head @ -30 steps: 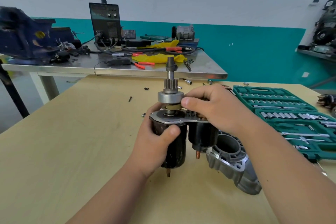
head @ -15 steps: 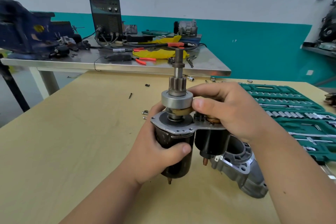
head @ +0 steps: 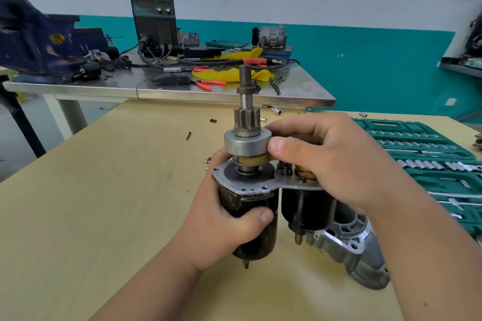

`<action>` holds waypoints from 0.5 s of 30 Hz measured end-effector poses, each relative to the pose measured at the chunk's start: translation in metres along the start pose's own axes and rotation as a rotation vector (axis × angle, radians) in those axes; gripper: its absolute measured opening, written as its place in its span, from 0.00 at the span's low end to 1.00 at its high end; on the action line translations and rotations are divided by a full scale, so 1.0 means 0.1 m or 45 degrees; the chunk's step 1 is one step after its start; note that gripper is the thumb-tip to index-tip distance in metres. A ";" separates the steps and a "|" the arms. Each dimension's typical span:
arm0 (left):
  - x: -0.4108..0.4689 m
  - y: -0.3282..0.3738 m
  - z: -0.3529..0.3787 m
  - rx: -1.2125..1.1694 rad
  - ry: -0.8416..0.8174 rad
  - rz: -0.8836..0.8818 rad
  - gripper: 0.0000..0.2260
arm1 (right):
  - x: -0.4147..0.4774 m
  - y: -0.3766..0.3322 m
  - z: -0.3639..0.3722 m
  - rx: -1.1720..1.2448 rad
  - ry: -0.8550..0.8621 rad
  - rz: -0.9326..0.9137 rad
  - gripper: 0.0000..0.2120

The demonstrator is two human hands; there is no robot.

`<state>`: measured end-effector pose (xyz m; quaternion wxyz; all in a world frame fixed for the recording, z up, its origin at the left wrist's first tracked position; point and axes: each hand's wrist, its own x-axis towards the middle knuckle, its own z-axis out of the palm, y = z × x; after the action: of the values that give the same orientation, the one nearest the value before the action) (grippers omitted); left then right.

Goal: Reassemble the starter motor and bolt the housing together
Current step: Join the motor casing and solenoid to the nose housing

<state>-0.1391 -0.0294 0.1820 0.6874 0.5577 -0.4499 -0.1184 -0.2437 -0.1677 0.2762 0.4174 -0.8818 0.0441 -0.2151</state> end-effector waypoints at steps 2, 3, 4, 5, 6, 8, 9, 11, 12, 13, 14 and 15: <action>-0.01 0.00 0.00 -0.015 -0.012 0.010 0.34 | -0.01 -0.03 -0.02 -0.041 0.002 0.024 0.18; -0.01 0.00 0.01 -0.025 -0.021 0.014 0.36 | -0.02 -0.04 -0.03 -0.058 0.000 0.030 0.19; -0.01 0.00 0.01 -0.032 -0.032 0.020 0.37 | -0.04 -0.05 -0.04 -0.072 -0.002 0.029 0.19; -0.01 0.00 0.01 -0.035 -0.043 0.027 0.37 | -0.04 -0.06 -0.05 -0.082 -0.004 0.023 0.19; -0.01 -0.01 0.01 -0.040 -0.050 0.030 0.36 | -0.05 -0.07 -0.05 -0.088 -0.004 0.012 0.18; -0.01 -0.02 0.02 -0.064 -0.057 0.029 0.35 | -0.06 -0.07 -0.05 -0.088 -0.006 -0.006 0.15; 0.00 -0.02 0.02 -0.080 -0.059 0.026 0.34 | -0.06 -0.07 -0.04 -0.089 -0.012 -0.009 0.15; 0.00 -0.03 0.02 -0.110 -0.062 0.010 0.34 | -0.06 -0.05 -0.02 -0.095 -0.040 -0.015 0.14; 0.00 -0.04 0.01 -0.124 -0.057 -0.003 0.34 | -0.06 -0.04 -0.01 -0.094 -0.054 -0.021 0.14; -0.01 -0.04 0.01 -0.133 -0.048 -0.018 0.33 | -0.06 -0.03 0.00 -0.090 -0.062 -0.031 0.13; -0.01 -0.05 0.01 -0.134 -0.039 -0.033 0.33 | -0.05 -0.01 0.01 -0.086 -0.066 -0.043 0.11; -0.01 -0.05 0.00 -0.132 -0.031 -0.046 0.33 | -0.05 0.00 0.01 -0.082 -0.073 -0.049 0.11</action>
<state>-0.1383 -0.0305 0.1774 0.7075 0.5279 -0.4415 -0.1607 -0.2478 -0.1653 0.2743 0.3857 -0.9012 0.0220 -0.1964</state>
